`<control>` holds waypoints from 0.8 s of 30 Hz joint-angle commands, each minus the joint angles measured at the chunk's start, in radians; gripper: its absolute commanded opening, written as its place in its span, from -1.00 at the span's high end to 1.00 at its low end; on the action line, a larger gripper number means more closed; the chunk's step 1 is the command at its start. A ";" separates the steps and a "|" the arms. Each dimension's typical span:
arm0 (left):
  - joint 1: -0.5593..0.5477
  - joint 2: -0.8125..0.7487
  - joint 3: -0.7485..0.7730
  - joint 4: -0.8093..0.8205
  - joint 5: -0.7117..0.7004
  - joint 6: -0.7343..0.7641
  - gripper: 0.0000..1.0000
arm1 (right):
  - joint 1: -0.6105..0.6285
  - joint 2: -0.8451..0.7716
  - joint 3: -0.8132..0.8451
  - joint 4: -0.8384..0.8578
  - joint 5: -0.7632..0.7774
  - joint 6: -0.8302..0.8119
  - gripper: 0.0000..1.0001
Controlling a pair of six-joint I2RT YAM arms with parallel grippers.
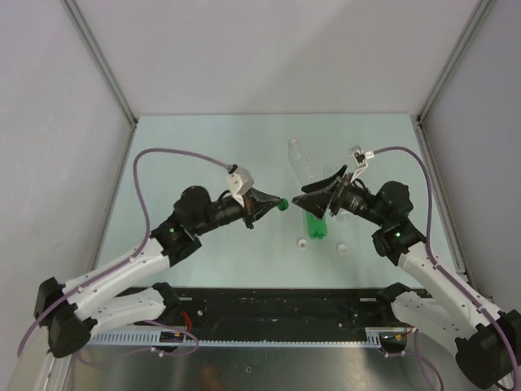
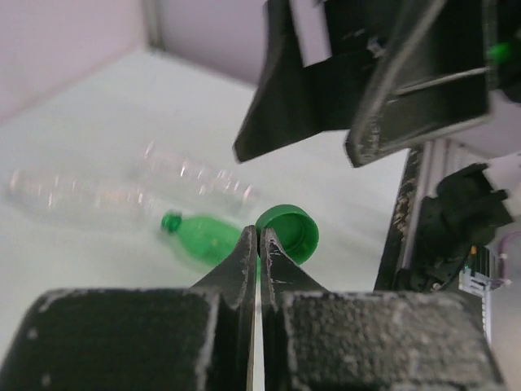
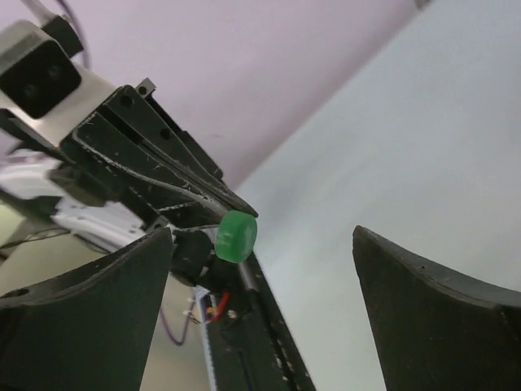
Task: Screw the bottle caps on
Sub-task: Screw the bottle cap onto the plastic bottle.
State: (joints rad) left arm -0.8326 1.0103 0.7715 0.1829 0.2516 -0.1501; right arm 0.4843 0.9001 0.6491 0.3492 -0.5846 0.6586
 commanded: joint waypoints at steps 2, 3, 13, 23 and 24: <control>-0.001 -0.103 -0.033 0.308 0.260 0.208 1.00 | -0.014 -0.050 0.009 0.190 -0.196 0.185 -0.98; -0.002 -0.111 -0.031 0.317 0.278 0.231 1.00 | -0.015 -0.047 0.009 0.225 -0.221 0.202 -0.98; -0.002 -0.087 0.018 0.334 0.401 0.355 1.00 | 0.024 0.029 0.010 0.462 -0.288 0.482 -0.82; 0.000 -0.054 0.049 0.334 0.421 0.376 1.00 | 0.066 0.042 0.017 0.446 -0.278 0.487 -0.41; 0.000 -0.052 0.051 0.334 0.418 0.377 1.00 | 0.069 0.044 0.017 0.440 -0.279 0.485 -0.39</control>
State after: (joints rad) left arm -0.8333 0.9512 0.7784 0.4713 0.6537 0.1871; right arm 0.5426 0.9409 0.6491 0.7544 -0.8474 1.1282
